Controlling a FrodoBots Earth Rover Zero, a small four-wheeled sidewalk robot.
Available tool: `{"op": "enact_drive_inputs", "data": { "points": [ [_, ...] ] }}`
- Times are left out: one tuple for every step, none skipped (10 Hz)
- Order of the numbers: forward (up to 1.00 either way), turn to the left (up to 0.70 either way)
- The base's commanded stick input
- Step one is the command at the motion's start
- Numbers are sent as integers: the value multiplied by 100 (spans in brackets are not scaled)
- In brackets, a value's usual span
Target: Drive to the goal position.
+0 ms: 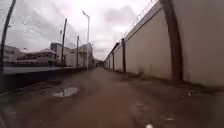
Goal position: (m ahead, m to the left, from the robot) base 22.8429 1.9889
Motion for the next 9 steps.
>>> {"op": "enact_drive_inputs", "data": {
  "points": [
    [70,0],
    [70,0],
    [70,0],
    [70,0],
    [70,0],
    [70,0],
    [70,0],
    [70,0],
    [70,25]
  ]
}}
